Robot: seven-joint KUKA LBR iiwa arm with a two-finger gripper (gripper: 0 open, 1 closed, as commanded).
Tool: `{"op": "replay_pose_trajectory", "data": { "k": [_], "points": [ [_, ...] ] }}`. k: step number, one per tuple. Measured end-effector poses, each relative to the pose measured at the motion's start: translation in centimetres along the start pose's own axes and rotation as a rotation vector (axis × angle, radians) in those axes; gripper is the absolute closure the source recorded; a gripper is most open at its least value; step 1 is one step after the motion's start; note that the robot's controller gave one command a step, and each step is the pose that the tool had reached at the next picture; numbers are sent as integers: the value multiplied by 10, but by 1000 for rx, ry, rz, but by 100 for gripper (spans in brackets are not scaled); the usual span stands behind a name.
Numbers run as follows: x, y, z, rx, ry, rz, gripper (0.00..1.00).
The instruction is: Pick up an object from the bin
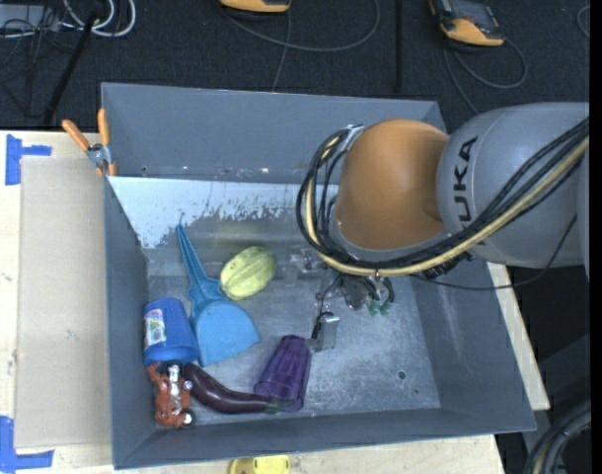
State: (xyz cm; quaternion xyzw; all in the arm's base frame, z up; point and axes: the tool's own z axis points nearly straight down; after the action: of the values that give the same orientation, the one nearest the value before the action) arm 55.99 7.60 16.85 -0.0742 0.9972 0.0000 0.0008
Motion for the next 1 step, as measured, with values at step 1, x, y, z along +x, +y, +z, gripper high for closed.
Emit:
{"op": "replay_pose_trajectory", "data": {
  "k": [1],
  "points": [
    [12,13,20,-1,4,-356,0]
  ]
}}
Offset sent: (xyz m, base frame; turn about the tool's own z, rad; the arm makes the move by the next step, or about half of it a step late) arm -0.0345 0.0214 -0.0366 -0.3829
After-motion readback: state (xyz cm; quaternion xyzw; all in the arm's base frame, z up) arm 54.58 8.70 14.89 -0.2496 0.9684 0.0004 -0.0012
